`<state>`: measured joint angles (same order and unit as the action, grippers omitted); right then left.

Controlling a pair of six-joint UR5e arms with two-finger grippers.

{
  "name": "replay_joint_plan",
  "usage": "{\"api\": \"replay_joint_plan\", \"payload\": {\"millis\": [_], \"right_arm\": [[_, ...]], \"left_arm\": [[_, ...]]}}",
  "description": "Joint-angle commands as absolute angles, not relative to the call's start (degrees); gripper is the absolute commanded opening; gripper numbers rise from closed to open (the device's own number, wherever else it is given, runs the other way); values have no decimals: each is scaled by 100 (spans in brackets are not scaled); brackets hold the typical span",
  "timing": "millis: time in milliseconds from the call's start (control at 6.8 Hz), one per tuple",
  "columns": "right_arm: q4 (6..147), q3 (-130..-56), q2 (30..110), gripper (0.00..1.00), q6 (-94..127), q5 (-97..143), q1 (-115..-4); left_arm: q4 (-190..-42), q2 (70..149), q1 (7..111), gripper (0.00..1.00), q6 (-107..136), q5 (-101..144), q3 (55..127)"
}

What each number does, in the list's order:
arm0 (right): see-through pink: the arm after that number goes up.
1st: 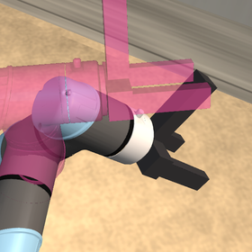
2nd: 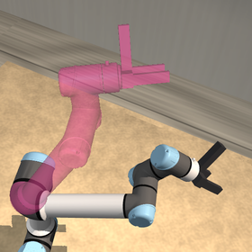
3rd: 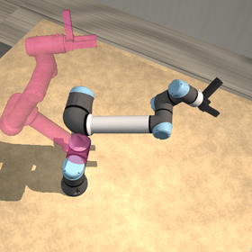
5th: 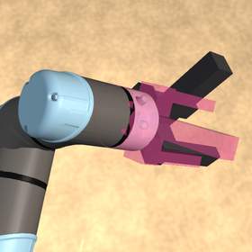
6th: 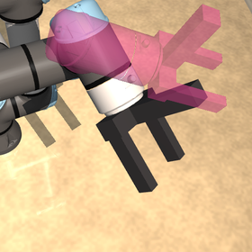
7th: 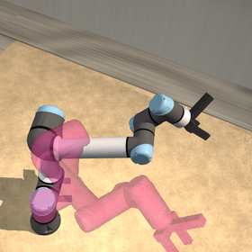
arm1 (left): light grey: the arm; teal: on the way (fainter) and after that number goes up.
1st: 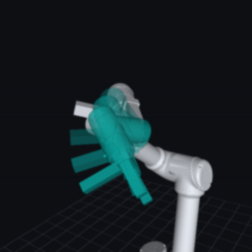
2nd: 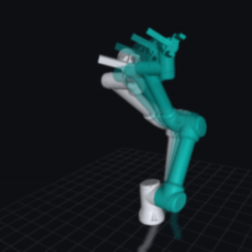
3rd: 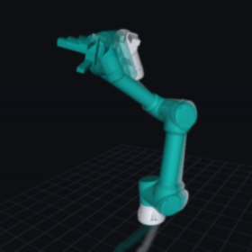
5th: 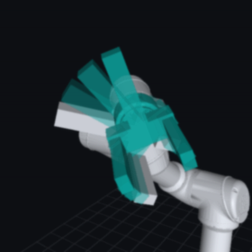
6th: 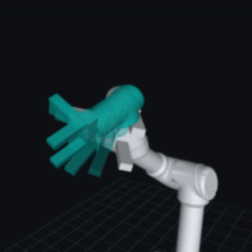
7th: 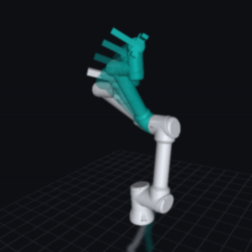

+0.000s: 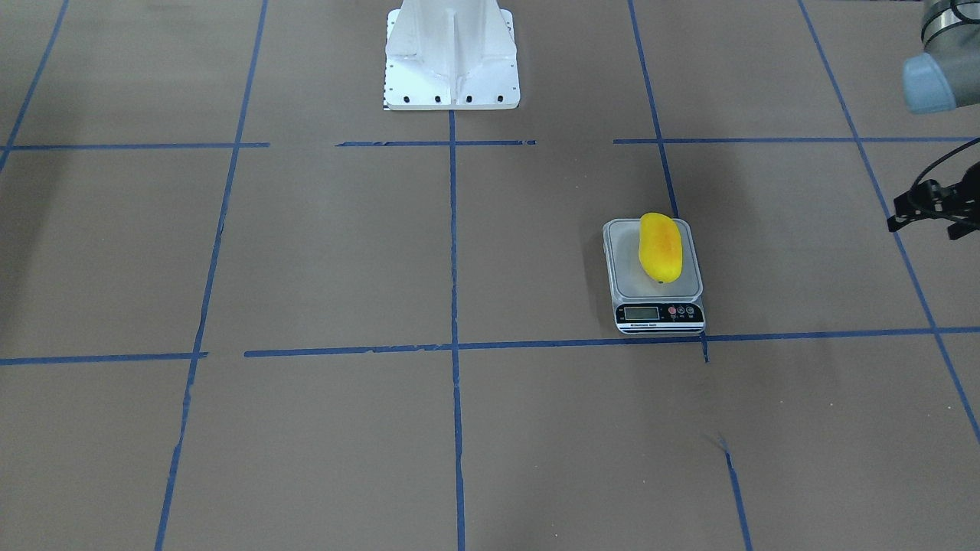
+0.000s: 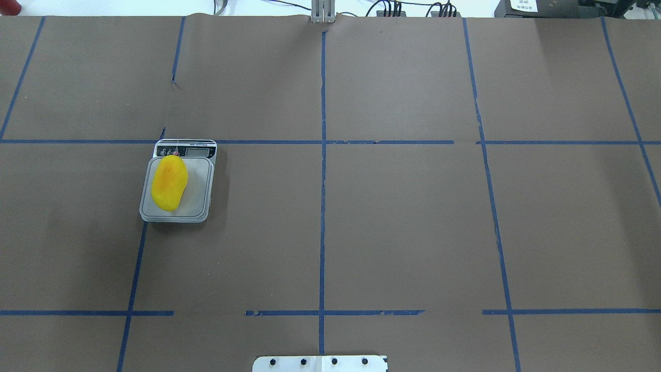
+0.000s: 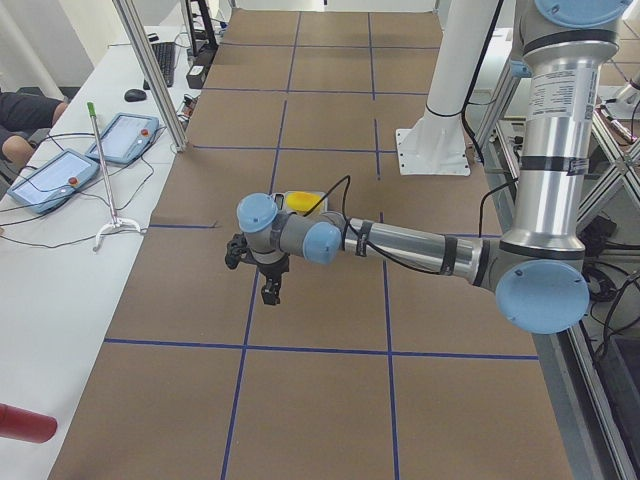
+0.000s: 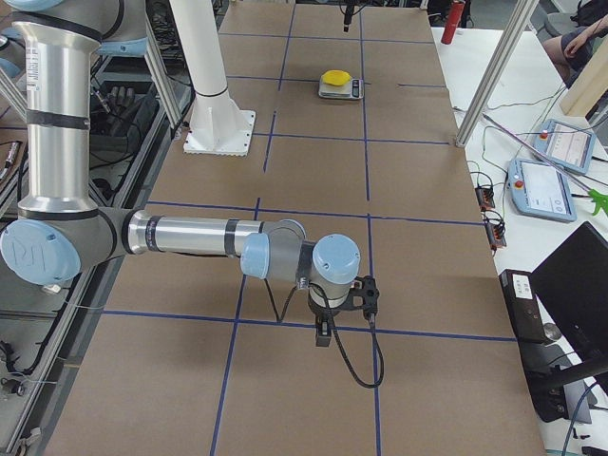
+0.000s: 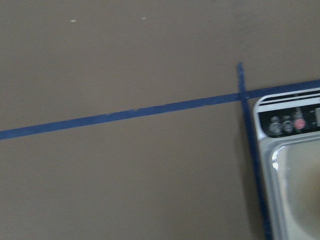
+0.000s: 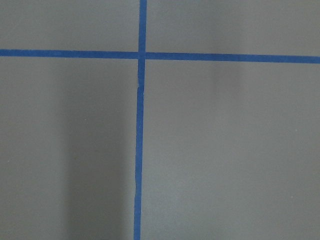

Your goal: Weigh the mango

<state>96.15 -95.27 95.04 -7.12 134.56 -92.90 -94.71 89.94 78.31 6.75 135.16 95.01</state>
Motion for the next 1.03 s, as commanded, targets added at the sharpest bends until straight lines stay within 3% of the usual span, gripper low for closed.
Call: {"api": "replay_joint_plan", "payload": {"millis": [0, 882], "right_arm": [[9615, -9527, 9501, 100, -712, 13456, -9290], [9615, -9527, 9510, 100, -712, 13456, -9290]], "left_arm": [[-9475, 8780, 8732, 100, -68, 13509, 8977], [-8306, 8877, 9369, 100, -844, 13500, 9158]]}}
